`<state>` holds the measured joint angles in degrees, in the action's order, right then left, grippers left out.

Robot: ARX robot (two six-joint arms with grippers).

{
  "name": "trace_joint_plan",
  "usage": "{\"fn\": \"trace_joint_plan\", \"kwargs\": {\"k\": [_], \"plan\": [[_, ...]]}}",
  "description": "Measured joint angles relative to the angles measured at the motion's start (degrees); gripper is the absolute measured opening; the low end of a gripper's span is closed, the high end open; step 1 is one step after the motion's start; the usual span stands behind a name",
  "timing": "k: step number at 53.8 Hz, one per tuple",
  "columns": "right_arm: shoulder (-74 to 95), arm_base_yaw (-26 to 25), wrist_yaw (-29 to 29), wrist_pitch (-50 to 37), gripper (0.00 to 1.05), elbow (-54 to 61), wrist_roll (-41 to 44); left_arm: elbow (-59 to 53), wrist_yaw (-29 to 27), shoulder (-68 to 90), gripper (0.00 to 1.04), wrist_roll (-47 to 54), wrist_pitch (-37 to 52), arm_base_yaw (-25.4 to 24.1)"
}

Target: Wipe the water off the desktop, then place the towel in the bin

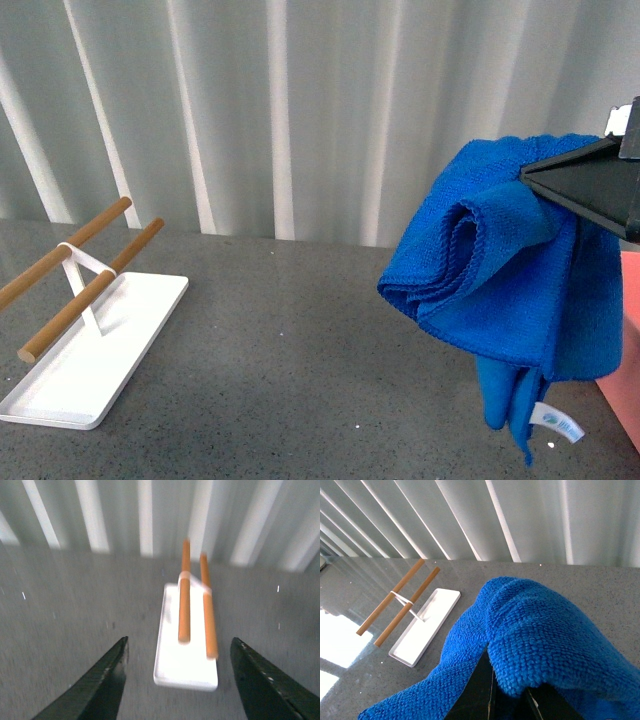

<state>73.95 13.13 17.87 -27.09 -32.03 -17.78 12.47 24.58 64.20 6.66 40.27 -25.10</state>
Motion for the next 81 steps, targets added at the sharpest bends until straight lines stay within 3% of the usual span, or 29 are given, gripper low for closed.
{"fn": "trace_joint_plan", "kwargs": {"k": [5,17,26,39,43,46,81], "plan": [[0.0,0.1,0.1,0.2,0.05,-0.1,0.0,-2.7,-3.7,-5.8,0.49,-3.7,7.5,3.4],[0.0,-0.4,0.0,1.1,0.05,-0.1,0.5,-8.1,-11.0,-17.0,0.04,-6.0,1.4,10.9],[0.0,-0.4,0.2,1.5,0.05,-0.1,0.6,-11.0,-14.4,-21.4,0.04,-6.6,1.2,14.4],[-0.2,-0.2,0.0,2.4,0.05,-1.1,1.1,-11.1,-18.5,-32.1,0.04,-6.8,-8.6,18.6],[-0.3,-0.2,-0.9,3.6,0.05,-1.3,1.4,-11.1,-23.9,-35.3,0.04,-6.8,-11.7,22.8],[-0.3,-0.2,-1.2,4.2,0.05,-1.4,1.6,-11.1,-24.4,-37.3,0.04,-6.8,-13.6,24.3],[-0.8,4.3,-5.8,8.7,0.05,-4.9,3.8,-11.1,-24.5,-52.3,0.04,-6.8,-28.2,25.1]]}}
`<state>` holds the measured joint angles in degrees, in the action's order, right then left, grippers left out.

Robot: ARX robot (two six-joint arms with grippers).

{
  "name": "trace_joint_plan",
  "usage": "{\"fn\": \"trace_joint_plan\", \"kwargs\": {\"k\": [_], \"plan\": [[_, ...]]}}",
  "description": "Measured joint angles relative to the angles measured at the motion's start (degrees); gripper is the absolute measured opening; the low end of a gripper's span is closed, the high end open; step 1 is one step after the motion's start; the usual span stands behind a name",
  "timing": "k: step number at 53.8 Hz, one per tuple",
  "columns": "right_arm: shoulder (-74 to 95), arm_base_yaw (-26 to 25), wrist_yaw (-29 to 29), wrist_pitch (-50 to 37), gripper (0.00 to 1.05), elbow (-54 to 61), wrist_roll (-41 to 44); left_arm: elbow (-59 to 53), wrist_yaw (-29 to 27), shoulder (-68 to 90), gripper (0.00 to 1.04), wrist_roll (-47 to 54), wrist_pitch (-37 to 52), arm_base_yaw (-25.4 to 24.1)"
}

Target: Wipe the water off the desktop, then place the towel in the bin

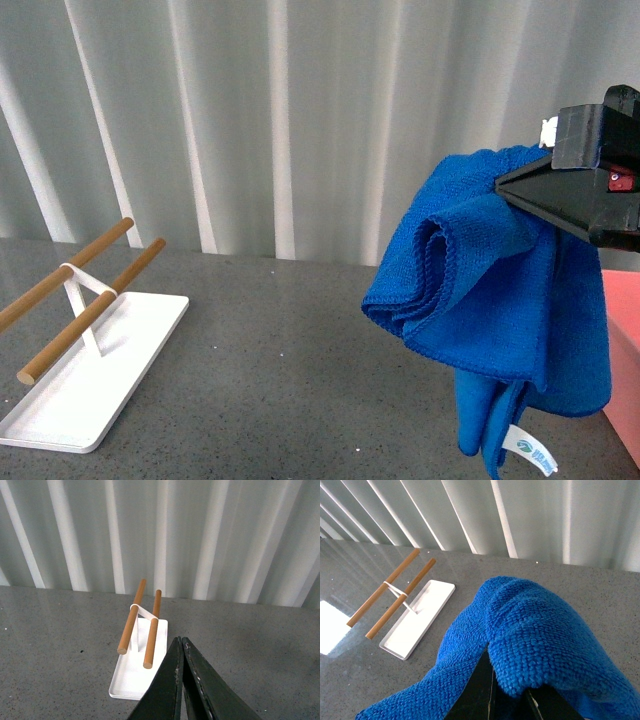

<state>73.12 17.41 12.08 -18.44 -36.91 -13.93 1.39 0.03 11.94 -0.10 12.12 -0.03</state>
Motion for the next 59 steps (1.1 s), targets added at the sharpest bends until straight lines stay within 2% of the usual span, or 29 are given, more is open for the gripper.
{"fn": "trace_joint_plan", "kwargs": {"k": [9,12,15,31,34,40,45,59], "plan": [[0.1,0.2,-1.4,1.3,0.05,-0.1,0.0,0.0,0.0,-2.7,0.04,0.0,-2.6,0.0],[0.3,0.4,-1.7,1.9,0.05,-0.1,0.0,0.0,0.0,-7.3,0.04,0.0,-9.2,0.0],[0.6,0.5,-2.2,2.3,0.05,-0.1,0.0,0.0,0.0,-10.2,0.04,0.0,-11.6,0.0],[3.7,1.8,-4.7,4.7,0.05,-3.4,-1.6,0.0,0.0,-11.7,0.04,0.0,-12.0,0.0],[6.1,1.9,-5.9,6.3,0.05,-5.7,-3.3,0.0,0.0,-11.7,0.13,0.0,-12.0,0.0],[16.5,2.8,-9.9,14.0,0.05,-13.0,-7.9,0.0,0.0,-11.7,0.4,0.0,-12.0,0.0],[23.5,3.4,-11.0,18.4,0.05,-17.0,-10.8,0.0,0.0,-11.7,0.54,0.0,-12.0,0.0],[37.8,4.3,-14.0,19.8,0.05,-20.2,-17.7,0.0,0.0,-11.7,0.95,0.0,-12.0,0.0]]}}
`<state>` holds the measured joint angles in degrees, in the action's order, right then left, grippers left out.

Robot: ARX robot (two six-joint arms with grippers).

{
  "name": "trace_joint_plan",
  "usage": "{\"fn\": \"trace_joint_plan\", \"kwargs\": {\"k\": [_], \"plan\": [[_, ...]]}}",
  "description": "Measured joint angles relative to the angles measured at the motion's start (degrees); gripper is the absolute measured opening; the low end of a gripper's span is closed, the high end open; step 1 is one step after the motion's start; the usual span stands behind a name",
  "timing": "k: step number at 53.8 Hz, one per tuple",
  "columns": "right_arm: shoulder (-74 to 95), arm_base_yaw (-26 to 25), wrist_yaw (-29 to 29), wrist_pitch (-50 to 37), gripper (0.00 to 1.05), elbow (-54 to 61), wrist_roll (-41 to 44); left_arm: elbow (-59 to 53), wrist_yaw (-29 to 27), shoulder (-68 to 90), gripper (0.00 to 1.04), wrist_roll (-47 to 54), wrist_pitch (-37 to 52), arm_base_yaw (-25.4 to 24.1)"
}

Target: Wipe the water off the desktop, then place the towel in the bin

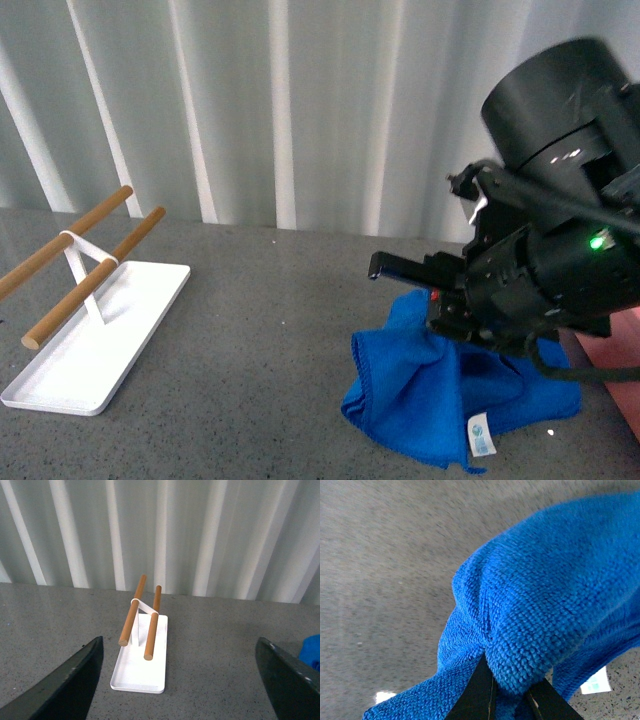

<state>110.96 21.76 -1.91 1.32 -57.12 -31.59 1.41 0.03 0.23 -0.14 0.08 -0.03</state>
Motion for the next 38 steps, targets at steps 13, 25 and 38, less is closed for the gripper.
{"fn": "trace_joint_plan", "kwargs": {"k": [13,25,38], "plan": [[3.7,-0.4,-0.3,-5.0,0.05,3.8,-1.8,0.0,0.0,0.0,0.98,0.0,0.0,0.0],[1.5,-4.5,0.2,-5.6,0.05,5.0,0.1,0.0,0.0,0.0,0.98,0.0,0.0,0.0],[2.0,-10.6,-0.2,-4.2,0.05,2.9,4.1,0.0,0.0,0.0,0.98,0.0,0.0,0.0]]}}
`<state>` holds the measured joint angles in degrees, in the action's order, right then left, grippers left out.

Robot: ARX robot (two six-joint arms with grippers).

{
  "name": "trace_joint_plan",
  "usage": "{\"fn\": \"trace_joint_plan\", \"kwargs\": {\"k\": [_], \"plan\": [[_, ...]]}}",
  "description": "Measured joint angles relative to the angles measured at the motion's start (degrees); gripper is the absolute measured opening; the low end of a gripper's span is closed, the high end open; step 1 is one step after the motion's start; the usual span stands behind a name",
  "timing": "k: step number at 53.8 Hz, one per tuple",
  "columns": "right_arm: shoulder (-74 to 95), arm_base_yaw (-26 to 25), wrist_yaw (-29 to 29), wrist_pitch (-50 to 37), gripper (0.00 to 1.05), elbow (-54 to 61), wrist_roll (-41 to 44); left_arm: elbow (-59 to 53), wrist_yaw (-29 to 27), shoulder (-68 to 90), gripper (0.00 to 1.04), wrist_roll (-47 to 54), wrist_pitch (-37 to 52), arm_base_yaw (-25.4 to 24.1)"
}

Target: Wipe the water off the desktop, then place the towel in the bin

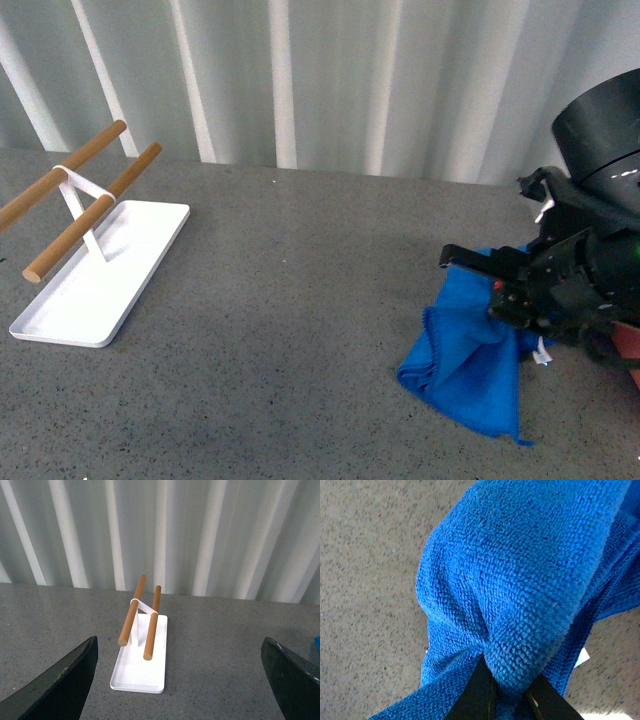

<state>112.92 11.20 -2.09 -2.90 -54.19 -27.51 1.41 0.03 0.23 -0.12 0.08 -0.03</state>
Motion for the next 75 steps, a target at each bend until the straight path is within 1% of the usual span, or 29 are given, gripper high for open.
{"fn": "trace_joint_plan", "kwargs": {"k": [4,11,20,32,38,40,45,49,53,62,75], "plan": [[1.3,-1.3,-0.5,0.7,0.05,-2.8,1.7,0.0,0.0,0.0,0.98,0.0,0.0,0.0],[4.8,-2.0,-0.5,1.1,0.05,-7.6,3.4,0.0,0.0,0.0,0.98,0.0,0.0,0.0],[10.7,-1.4,2.4,-1.9,0.05,-14.7,4.8,0.0,0.0,0.0,0.98,0.0,0.0,0.0],[16.4,2.2,6.3,-1.7,0.05,-23.7,8.3,0.0,0.0,0.0,0.98,0.0,0.0,0.0],[17.3,5.3,8.5,-0.4,0.05,-25.4,9.9,0.0,0.0,0.0,0.98,0.0,0.0,0.0],[17.3,7.4,9.7,-0.2,0.05,-25.4,11.0,0.0,0.0,0.0,0.98,0.0,0.0,0.0],[16.3,12.0,12.8,-0.9,0.05,-22.5,13.3,0.0,0.0,0.0,0.98,0.0,0.0,0.0],[13.4,15.5,14.6,-0.7,0.05,-16.8,15.5,0.0,0.0,0.0,0.98,0.0,0.0,0.0],[8.7,16.9,15.9,1.9,0.05,-11.2,18.3,0.0,0.0,0.0,0.98,0.0,0.0,0.0],[-3.3,15.6,16.0,5.7,0.05,-0.4,25.4,0.0,0.0,0.0,0.98,0.0,0.0,0.0],[-13.8,11.7,17.5,9.7,0.05,6.7,31.6,0.0,0.0,0.0,0.98,0.0,0.0,0.0]]}}
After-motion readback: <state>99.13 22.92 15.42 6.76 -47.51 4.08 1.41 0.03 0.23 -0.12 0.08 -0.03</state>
